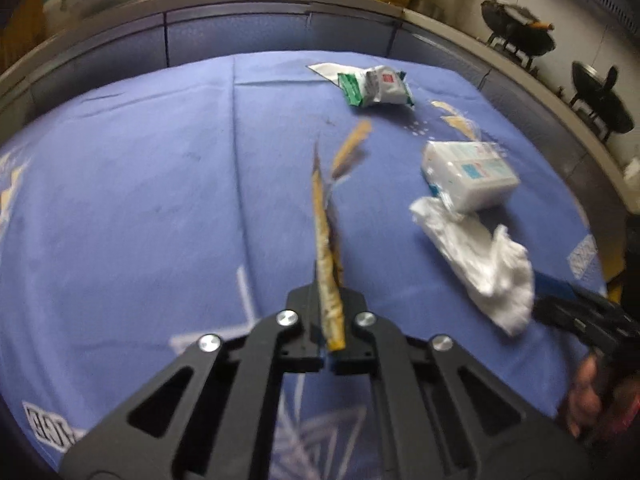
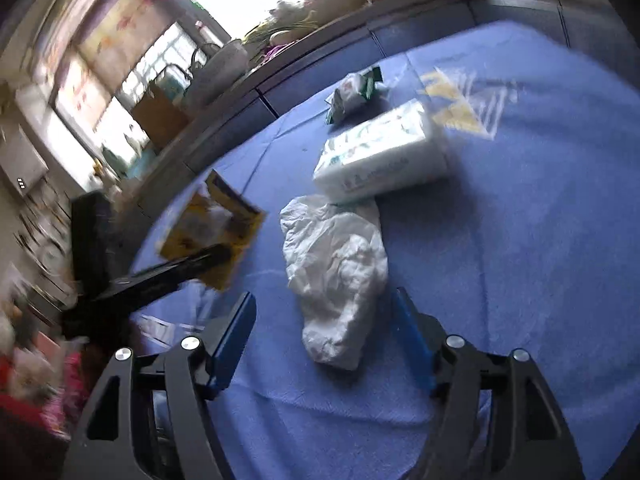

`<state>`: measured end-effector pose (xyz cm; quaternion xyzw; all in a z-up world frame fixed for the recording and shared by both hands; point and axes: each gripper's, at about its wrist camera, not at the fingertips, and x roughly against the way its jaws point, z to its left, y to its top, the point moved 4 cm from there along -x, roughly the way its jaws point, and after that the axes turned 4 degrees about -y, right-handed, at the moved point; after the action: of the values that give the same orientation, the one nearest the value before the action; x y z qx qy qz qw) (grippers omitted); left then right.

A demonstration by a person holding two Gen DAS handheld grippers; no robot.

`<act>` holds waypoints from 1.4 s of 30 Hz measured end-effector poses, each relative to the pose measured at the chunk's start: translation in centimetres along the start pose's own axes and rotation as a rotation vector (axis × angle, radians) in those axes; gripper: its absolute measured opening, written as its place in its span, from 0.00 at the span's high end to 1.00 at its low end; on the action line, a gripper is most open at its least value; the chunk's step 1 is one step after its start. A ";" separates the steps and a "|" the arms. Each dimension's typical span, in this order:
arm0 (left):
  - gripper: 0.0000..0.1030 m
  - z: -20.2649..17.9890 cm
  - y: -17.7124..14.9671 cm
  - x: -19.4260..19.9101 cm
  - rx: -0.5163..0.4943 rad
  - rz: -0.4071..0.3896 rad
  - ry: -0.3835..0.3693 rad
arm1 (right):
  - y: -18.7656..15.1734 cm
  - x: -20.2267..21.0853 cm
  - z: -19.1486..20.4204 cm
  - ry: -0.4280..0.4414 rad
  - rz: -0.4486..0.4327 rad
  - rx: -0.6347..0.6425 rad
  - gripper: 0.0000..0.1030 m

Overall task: Collect trash
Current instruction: 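Grasp the yellow snack bag with the left gripper while the right grasps the white tissue, then carry the snack bag and tissue to the beige wastebasket and release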

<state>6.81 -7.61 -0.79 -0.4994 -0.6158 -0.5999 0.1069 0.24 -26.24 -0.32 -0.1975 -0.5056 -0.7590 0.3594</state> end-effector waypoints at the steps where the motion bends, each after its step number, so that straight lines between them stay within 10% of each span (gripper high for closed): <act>1: 1.00 0.0 -0.3 0.6 0.001 -0.005 -0.012 | 0.2 -0.2 0.5 -0.044 -0.004 0.046 0.34; 5: 1.00 -0.1 -1.6 2.4 0.028 -0.007 -0.067 | 0.4 -1.6 1.2 -0.127 0.010 0.117 0.39; 8: 1.00 -0.9 -2.2 3.0 0.017 -0.002 -0.085 | -0.6 -2.7 2.6 -0.092 0.074 0.180 0.93; 13: 1.00 -3.3 -1.7 4.6 -0.022 -0.020 -0.148 | -2.3 -0.3 5.4 0.245 0.144 0.152 0.97; 19: 1.00 -7.9 0.7 5.5 -0.111 -0.046 -0.225 | -1.0 5.9 2.2 0.376 0.028 0.040 0.97; 31: 1.00 -27.4 7.5 -3.4 -0.401 0.073 -0.461 | 2.0 17.5 -15.4 0.017 -0.341 -0.235 0.97; 42: 1.00 -43.2 13.8 -17.5 -0.518 0.247 -0.530 | 5.0 21.1 -31.1 -0.192 -0.461 -0.442 0.97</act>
<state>5.27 -55.71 6.27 -0.7180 -0.3853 -0.5683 -0.1140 -8.07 -62.97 4.10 -0.2218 -0.3917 -0.8896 0.0776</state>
